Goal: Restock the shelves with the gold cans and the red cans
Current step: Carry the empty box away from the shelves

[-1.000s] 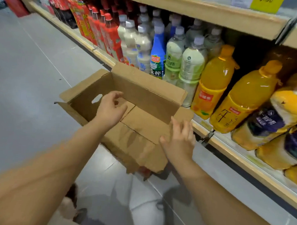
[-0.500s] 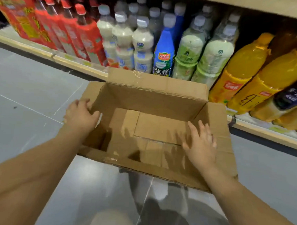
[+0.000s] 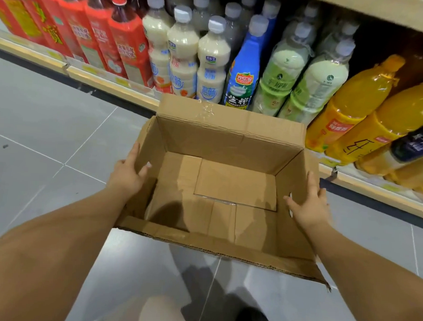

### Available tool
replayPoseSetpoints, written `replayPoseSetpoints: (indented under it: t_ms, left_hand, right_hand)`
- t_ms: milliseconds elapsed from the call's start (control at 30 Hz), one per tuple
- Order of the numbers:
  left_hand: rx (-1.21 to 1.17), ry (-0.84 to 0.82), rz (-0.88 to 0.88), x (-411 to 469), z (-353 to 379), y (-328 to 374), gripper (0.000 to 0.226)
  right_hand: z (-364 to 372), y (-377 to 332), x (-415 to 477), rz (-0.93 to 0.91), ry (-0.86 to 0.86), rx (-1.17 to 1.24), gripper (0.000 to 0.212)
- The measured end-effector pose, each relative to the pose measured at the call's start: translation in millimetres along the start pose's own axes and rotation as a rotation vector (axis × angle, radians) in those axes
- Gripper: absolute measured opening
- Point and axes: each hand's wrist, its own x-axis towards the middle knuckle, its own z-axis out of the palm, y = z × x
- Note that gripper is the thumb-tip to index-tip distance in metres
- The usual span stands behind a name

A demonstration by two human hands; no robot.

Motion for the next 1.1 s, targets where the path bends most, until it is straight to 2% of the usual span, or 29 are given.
replayPoseSetpoints:
  t_ms: [167, 233, 367, 467, 733, 900, 1100]
  left_hand:
    - [-0.082, -0.074, 0.135, 2, 0, 2, 0.065]
    - [-0.07, -0.051, 0.146, 3, 0, 4, 0.061]
    - [-0.058, 0.002, 0.146, 4, -4, 13, 0.051]
    - [-0.07, 0.0, 0.12, -5, -22, 35, 0.051]
    - [0.0, -0.086, -0.003, -79, -137, 136, 0.054]
    - [0.069, -0.103, -0.057, -136, -229, 206, 0.056]
    - [0.167, -0.199, 0.06, -186, -318, 276, 0.059]
  right_hand:
    - [4, 6, 8, -0.09, -0.041, 0.307, 0.074]
    - [6, 10, 10, -0.109, -0.043, 0.376, 0.066]
    - [0, 12, 15, -0.11, -0.042, 0.424, 0.051]
    - [-25, 11, 10, -0.086, -0.044, 0.411, 0.05]
    - [-191, 8, -50, 0.017, -0.065, 0.454, 0.049]
    - [-299, 13, -123, 0.18, -0.005, 0.366, 0.048]
    - [-408, 30, -238, 0.383, 0.059, 0.365, 0.051]
